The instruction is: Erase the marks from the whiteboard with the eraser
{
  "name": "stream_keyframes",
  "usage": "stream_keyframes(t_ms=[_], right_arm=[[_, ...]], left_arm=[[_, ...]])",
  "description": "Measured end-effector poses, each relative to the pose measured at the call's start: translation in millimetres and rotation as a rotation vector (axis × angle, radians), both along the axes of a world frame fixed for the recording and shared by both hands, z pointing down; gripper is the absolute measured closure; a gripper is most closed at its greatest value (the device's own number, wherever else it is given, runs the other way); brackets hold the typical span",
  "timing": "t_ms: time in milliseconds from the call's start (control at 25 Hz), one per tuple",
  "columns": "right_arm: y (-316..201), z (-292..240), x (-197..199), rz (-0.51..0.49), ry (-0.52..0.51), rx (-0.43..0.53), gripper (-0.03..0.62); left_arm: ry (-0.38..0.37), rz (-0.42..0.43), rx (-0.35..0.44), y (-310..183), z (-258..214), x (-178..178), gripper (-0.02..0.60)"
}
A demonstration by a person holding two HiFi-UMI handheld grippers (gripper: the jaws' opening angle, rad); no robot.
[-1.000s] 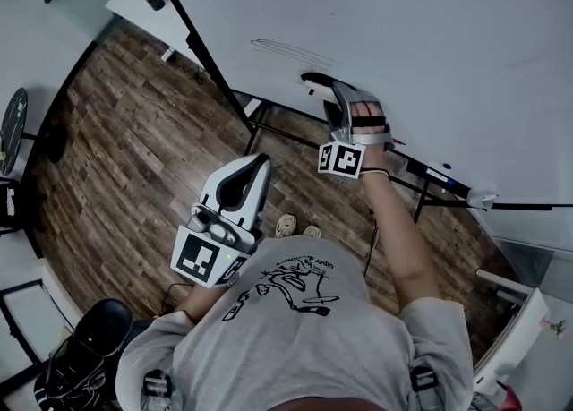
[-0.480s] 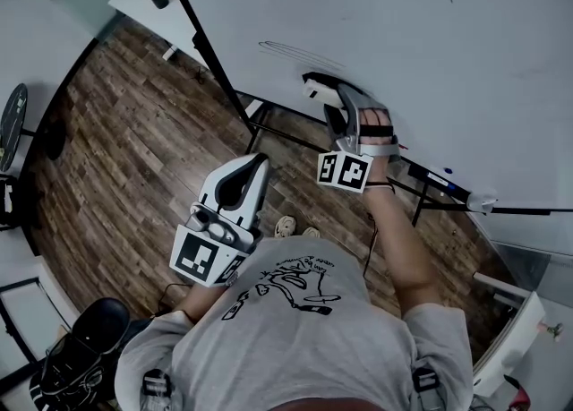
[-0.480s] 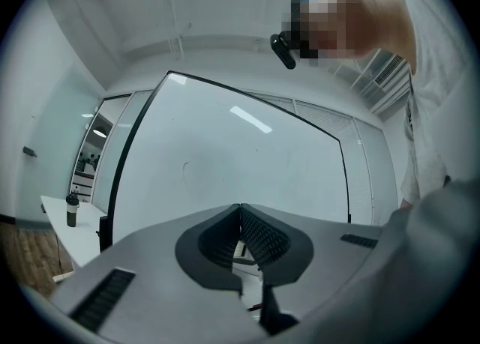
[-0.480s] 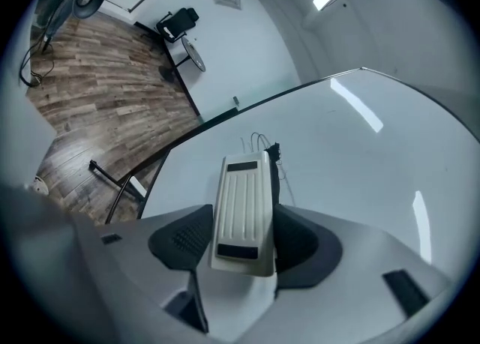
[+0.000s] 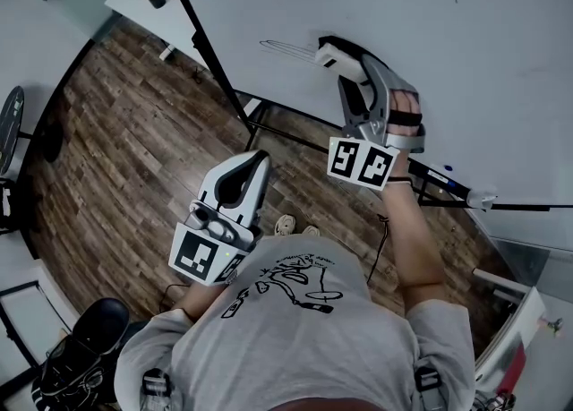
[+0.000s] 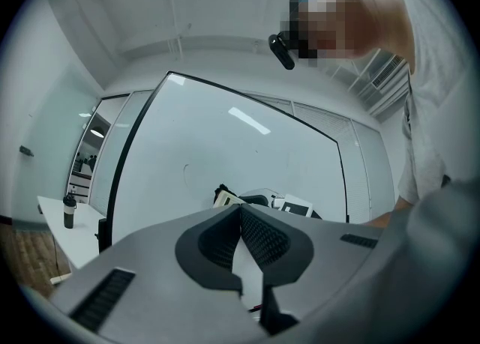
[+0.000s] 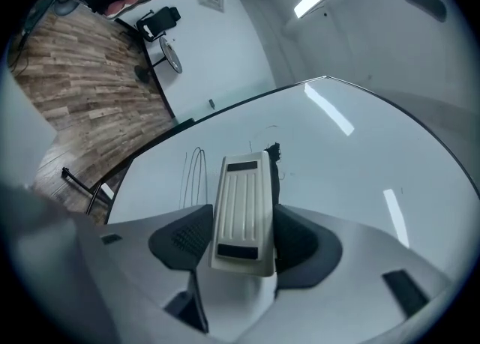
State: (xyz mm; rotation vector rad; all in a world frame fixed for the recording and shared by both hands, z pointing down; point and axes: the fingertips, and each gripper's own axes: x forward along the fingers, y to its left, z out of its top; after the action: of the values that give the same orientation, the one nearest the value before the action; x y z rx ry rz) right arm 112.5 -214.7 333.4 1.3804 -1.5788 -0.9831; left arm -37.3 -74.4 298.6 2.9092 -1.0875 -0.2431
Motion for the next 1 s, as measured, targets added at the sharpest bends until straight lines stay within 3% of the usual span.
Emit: stream_keyframes(t_ms=[1000], right_arm=[[-17, 12, 9, 0.034, 0.028, 0.020, 0.335]], left_arm=[[0.015, -0.003, 0.003, -8, -1, -2, 0.560]])
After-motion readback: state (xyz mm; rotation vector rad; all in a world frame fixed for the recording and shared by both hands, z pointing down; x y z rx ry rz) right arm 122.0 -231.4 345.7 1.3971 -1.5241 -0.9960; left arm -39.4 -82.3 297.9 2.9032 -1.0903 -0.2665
